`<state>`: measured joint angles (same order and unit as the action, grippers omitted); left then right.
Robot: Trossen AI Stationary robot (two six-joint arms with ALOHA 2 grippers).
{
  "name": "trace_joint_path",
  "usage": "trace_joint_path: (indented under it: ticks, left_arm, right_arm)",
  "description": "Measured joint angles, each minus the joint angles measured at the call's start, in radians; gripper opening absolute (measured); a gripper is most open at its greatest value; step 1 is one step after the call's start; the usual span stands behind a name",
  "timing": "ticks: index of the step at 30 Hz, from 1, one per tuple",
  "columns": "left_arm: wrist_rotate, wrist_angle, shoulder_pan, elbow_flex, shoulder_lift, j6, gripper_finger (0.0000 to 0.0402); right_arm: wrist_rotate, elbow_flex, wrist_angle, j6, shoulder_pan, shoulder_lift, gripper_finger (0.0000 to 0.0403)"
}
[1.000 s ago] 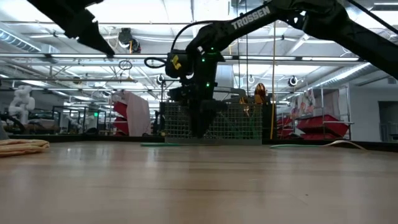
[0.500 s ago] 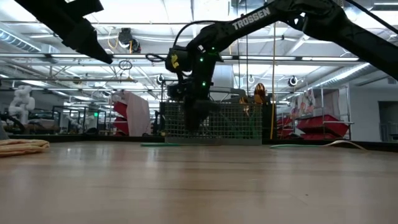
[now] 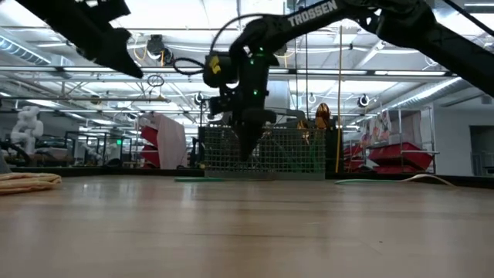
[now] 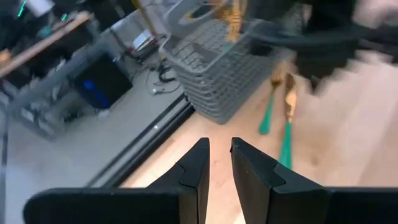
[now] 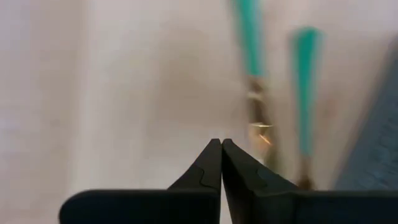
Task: Sort silverware
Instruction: Put the green knife into the dishwasher utensil holder
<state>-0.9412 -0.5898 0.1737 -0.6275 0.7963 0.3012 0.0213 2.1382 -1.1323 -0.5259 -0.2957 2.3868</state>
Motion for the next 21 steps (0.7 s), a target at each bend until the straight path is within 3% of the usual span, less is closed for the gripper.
trace_joint_path:
  ticks: [4, 7, 10, 17, 21]
  left_arm:
    - [0.022, 0.192, -0.083, 0.086, 0.012, 0.057, 0.0065]
    - [0.115, 0.39, -0.156, 0.176, 0.052, 0.056, 0.005]
    - [0.117, 0.551, -0.216, 0.244, 0.119, 0.065, 0.004]
    - [0.122, 0.76, -0.307, 0.254, 0.333, 0.109, 0.002]
    - [0.261, 0.931, -0.368, 0.234, 0.466, 0.065, 0.0006]
  right_arm:
    - [0.025, -0.001, -0.061, 0.017, 0.071, -0.034, 0.0]
    - [0.07, -0.001, -0.102, 0.051, 0.12, -0.107, 0.0]
    - [0.111, -0.001, -0.126, 0.108, 0.172, -0.199, 0.0]
    - [0.206, 0.0, -0.125, 0.232, 0.277, -0.427, 0.0]
    - [0.264, 0.001, -0.091, 0.277, 0.334, -0.524, 0.0]
